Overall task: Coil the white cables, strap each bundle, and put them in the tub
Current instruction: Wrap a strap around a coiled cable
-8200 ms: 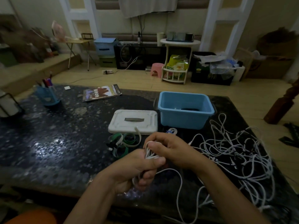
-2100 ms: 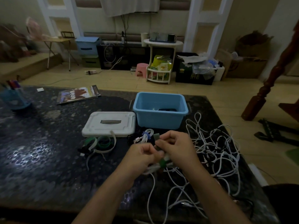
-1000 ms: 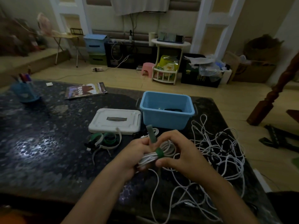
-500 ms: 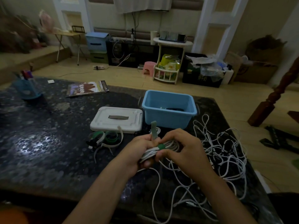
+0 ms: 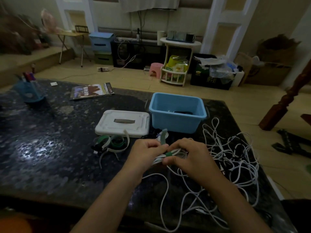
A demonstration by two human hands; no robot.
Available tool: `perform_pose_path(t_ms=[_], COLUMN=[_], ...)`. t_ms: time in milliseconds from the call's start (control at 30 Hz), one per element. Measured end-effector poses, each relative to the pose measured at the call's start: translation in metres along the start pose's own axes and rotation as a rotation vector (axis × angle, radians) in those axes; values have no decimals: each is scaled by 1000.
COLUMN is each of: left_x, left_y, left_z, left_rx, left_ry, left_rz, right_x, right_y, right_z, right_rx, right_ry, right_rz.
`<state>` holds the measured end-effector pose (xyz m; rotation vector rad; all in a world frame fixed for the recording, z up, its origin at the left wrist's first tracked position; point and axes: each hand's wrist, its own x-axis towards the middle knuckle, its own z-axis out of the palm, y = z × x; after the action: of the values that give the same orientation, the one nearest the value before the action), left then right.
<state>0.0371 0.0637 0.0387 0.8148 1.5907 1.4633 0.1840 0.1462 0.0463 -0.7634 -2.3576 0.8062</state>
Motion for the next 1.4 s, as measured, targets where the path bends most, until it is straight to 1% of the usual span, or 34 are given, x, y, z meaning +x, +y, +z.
perform_pose_path(t_ms=[133,233,400,533,633,700,767,967,1133,1233,1300,1400], left_x=[1,2,3,3,2,1,-1,-2,0,2,2,1], left_y=[-1,0,0,0,2,5,6,4,4,6,7,8], left_z=[2,2,1,-1,-3,-6,-9,-9,-14,-15,-13,-11], left_rx=[49,131,280,307,328,323,298,259,197,145,133,112], left_ry=[38,9,-36,-104,-178,-232,-243,-185,-142,-84,-57,-33], left_rz=[108,165,203,223,196,138,86,45,19,24,47,69], right_x=[0,0,0,0,-1,-2,-2,-2,-3,-5,-6,-5], right_y=[-4,-7,-8,-4,-3,-1,-1,-5,-6,-5,-6,-7], right_z=[0,-4,0,-3,-5,-4,-3,-2,-1,2,1,0], right_rx=[93,137,90,141,210,228,199,93,172,195,202,190], right_ry=[-3,-29,-29,-39,-109,-148,-151,-118,-150,-59,8,31], right_rz=[153,213,249,319,349,343,321,222,83,6,1,14])
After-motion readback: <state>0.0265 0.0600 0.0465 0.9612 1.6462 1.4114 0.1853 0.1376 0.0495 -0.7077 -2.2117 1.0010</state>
